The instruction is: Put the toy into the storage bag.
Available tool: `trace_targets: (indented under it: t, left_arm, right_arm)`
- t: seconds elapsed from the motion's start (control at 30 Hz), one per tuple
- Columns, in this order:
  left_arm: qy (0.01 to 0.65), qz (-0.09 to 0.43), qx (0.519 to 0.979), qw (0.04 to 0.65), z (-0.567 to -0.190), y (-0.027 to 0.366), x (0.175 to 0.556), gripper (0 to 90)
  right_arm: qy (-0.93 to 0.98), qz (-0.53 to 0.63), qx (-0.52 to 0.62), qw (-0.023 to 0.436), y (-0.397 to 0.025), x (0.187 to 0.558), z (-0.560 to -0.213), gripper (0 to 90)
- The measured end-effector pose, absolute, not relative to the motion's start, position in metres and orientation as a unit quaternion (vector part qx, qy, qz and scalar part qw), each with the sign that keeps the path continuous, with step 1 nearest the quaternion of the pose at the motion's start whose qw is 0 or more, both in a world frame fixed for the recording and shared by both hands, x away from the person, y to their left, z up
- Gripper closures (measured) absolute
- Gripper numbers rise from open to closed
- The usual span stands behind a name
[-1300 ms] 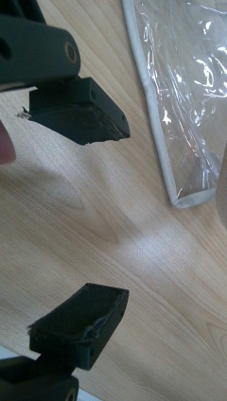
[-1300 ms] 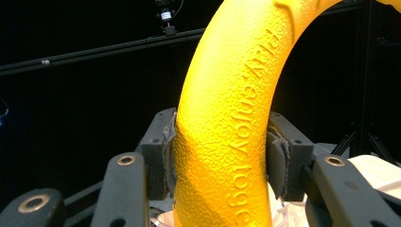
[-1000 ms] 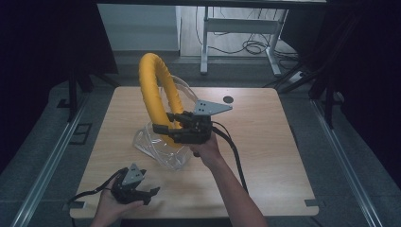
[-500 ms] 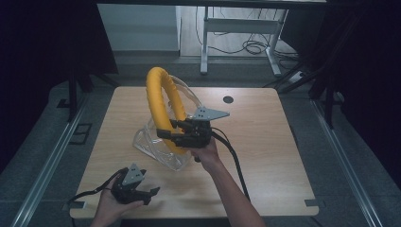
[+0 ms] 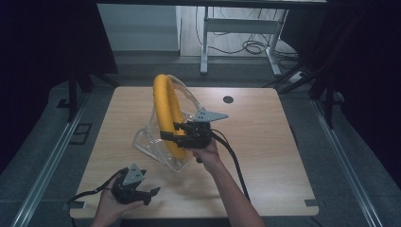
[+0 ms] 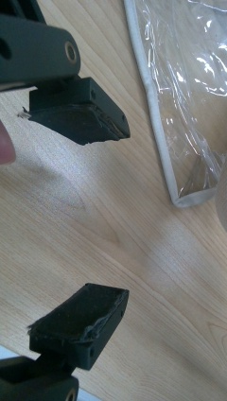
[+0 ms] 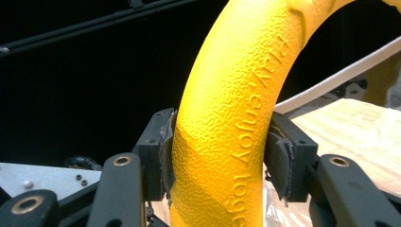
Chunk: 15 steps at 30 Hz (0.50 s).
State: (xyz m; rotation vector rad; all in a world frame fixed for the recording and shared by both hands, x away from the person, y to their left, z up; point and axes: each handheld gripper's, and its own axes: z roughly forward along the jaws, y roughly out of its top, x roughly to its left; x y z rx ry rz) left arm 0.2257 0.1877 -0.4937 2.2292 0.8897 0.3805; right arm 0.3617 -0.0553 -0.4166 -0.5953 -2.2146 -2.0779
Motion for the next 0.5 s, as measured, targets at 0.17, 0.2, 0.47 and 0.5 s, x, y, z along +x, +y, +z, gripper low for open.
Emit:
trace_targets:
  t: [0.17,0.2,0.47,0.5]
  left_arm:
    - [0.343,0.146,0.860,0.348,-0.4938,0.1876,0.2258,20.6]
    - [0.343,0.146,0.860,0.348,-0.4938,0.1876,0.2258,20.6]
    - [0.344,0.146,0.860,0.347,-0.4942,0.1872,0.2258,20.5]
    - [0.343,0.146,0.861,0.347,-0.4943,0.1872,0.2259,20.5]
  right_arm:
    - [-0.717,-0.667,-0.200,0.013,-0.0564,0.3619,-0.4162,46.8]
    - [-0.717,-0.667,-0.200,0.007,-0.0562,0.3612,-0.4157,46.3]
    - [-0.721,-0.663,-0.203,-0.015,-0.0575,0.3581,-0.4125,40.7]
    - [-0.721,-0.662,-0.203,-0.016,-0.0580,0.3580,-0.4122,39.8]
